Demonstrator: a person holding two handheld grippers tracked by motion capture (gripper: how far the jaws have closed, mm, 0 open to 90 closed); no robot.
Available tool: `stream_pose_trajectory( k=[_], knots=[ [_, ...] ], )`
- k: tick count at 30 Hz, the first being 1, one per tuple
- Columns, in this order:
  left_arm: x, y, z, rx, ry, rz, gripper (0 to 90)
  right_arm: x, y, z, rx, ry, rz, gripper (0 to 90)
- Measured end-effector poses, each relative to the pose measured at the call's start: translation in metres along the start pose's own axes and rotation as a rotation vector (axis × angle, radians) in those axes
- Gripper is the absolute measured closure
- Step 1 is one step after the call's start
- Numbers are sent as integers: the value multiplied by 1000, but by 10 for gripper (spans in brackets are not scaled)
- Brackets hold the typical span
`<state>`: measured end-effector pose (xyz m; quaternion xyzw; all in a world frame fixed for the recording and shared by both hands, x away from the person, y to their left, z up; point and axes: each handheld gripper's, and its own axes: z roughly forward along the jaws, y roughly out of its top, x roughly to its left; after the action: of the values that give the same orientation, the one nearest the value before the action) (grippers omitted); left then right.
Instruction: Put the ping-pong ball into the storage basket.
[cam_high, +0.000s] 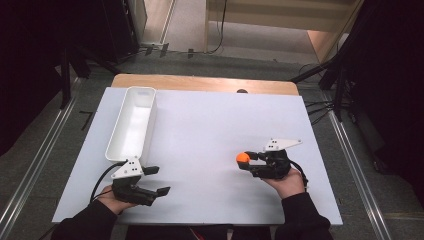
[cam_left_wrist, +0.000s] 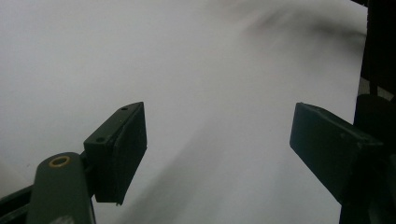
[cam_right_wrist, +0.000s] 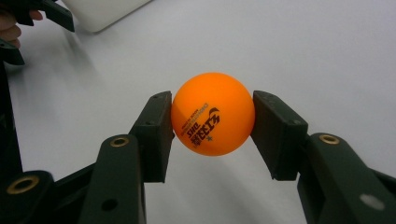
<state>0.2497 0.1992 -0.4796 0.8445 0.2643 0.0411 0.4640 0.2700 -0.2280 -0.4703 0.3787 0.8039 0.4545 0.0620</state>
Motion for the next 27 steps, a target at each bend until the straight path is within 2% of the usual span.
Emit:
stream_pose_trajectory(
  k=[27],
  knots=[
    [0, 0, -1, 0, 0, 2, 193, 11, 17, 12, 10, 36, -32, 489]
  ],
)
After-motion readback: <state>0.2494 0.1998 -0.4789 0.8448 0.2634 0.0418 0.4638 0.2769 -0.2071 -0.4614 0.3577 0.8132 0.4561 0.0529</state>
